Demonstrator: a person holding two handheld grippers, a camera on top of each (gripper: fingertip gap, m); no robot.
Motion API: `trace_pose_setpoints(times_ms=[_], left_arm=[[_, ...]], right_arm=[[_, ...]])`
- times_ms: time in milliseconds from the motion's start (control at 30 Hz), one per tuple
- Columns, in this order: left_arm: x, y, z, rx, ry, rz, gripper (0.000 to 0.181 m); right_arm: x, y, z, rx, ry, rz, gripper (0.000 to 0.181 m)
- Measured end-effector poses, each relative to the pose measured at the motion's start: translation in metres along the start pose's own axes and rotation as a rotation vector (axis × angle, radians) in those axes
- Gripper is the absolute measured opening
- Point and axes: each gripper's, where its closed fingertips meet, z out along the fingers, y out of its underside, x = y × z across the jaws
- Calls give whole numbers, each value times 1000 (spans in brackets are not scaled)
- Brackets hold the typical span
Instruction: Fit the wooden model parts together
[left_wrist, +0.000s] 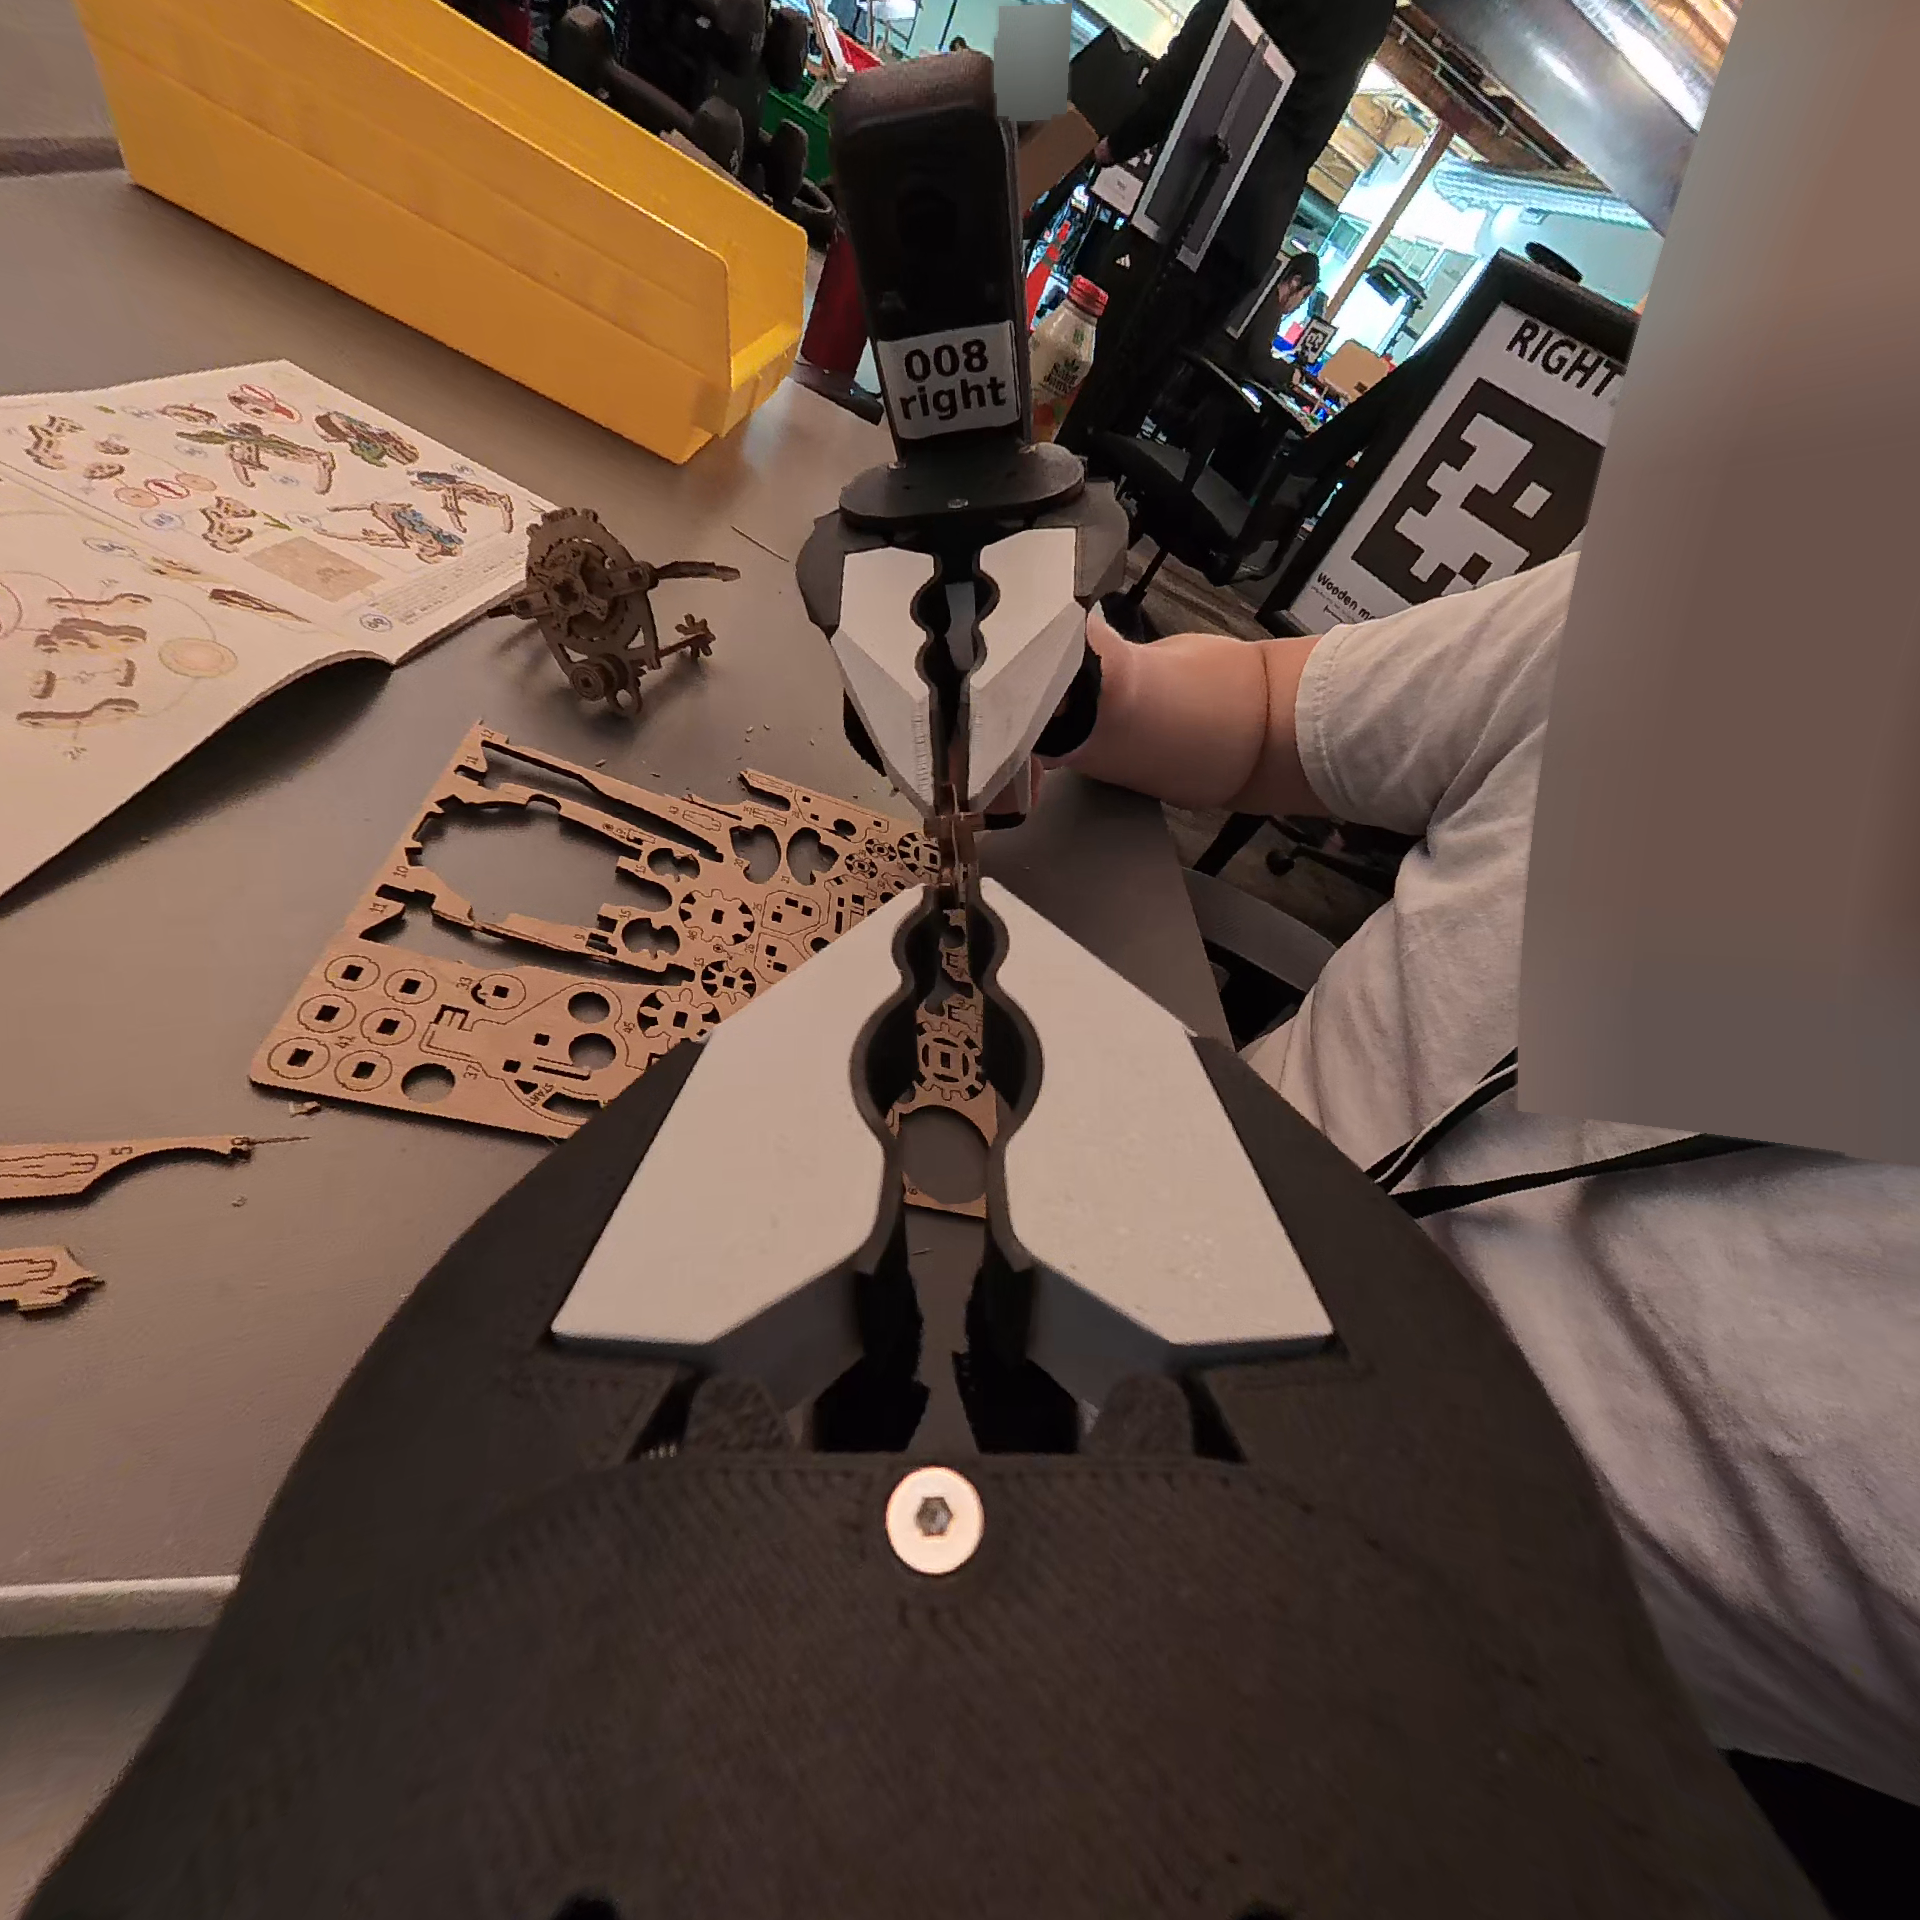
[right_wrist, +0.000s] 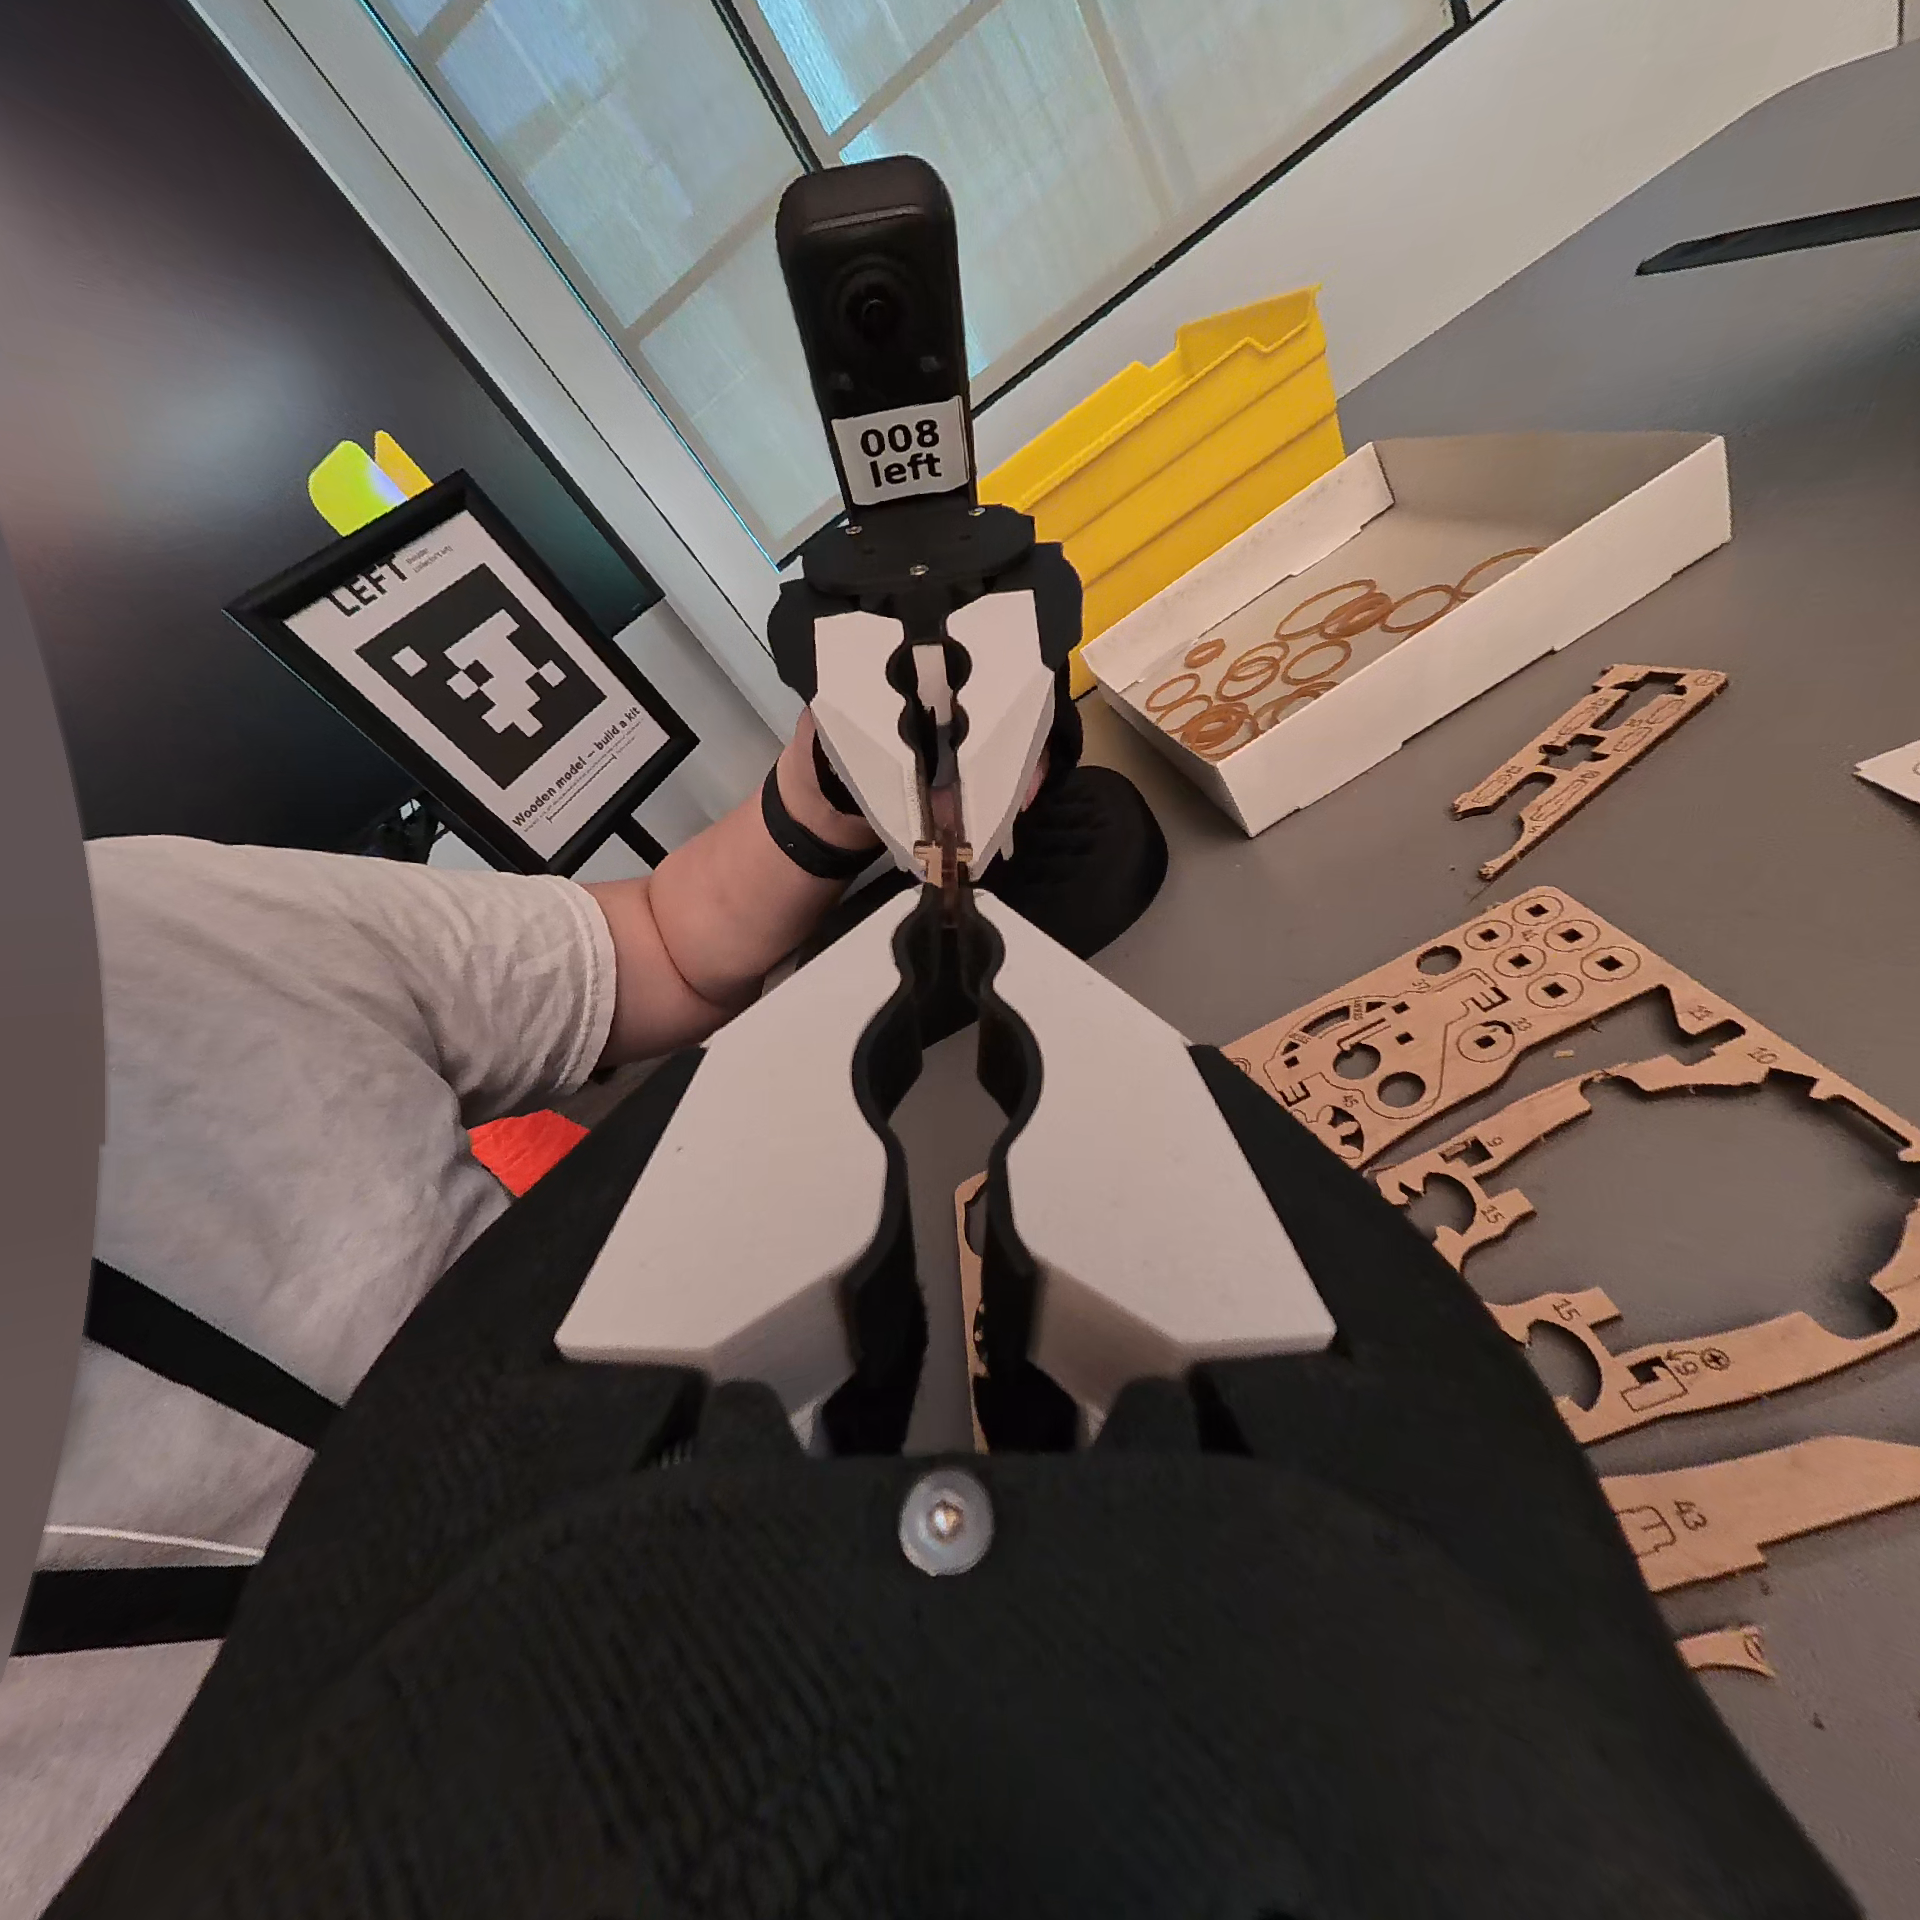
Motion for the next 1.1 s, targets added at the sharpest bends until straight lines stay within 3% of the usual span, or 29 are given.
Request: trace_pose_setpoints(times_ms=[500, 700, 800, 967, 1100], left_arm=[[-1, 1, 1, -8, -15, -12, 1], [-4, -12, -13, 49, -42, 9, 1], [-8, -22, -23, 99, -66, 11, 1], [-9, -27, -30, 127, -75, 9, 1], [-9, -24, -26, 101, -90, 17, 1]], right_arm=[[1, 0, 0, -1, 4, -27, 1], [10, -21, -16, 74, 119, -248, 28], [22, -4, -15, -71, 172, -317, 30], [44, 52, -2, -403, 285, -422, 29], [56, 81, 4, -547, 345, -495, 27]])
